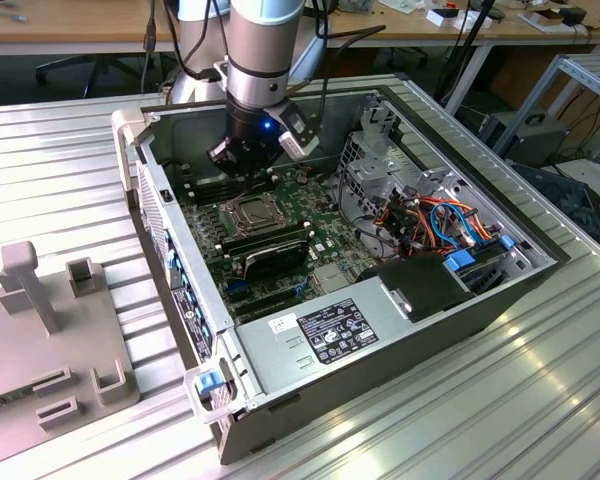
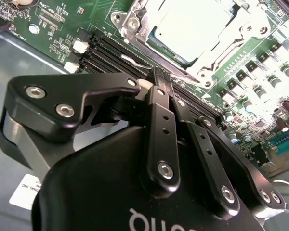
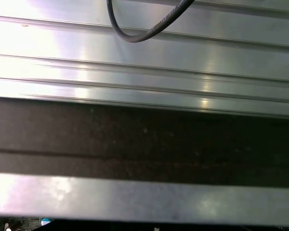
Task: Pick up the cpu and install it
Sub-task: 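Install the first cpu locking lever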
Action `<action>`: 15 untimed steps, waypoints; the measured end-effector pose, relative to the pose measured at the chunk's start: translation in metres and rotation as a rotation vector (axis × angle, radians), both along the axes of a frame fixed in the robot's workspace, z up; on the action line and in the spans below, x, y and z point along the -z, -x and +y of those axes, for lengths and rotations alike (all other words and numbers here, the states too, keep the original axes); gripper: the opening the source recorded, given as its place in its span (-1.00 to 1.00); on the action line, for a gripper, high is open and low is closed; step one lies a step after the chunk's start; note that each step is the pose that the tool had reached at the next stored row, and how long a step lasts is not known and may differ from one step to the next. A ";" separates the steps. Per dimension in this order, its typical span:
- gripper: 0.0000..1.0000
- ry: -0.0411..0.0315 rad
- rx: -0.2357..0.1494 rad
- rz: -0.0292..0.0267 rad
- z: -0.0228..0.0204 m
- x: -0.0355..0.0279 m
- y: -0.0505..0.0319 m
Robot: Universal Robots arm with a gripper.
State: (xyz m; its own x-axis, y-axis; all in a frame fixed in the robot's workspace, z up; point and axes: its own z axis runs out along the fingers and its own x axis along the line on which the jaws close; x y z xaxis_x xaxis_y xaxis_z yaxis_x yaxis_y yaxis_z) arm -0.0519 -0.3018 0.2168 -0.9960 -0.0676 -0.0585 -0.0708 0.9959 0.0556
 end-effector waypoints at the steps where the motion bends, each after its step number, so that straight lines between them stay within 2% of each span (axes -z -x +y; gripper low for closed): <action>1: -0.79 -0.0001 0.000 -0.0002 0.0000 0.0010 -0.0002; 7: -0.79 0.0001 0.000 0.0001 0.0000 0.0065 -0.0006; 15: -0.79 0.0000 0.000 -0.0001 0.0000 0.0091 -0.0011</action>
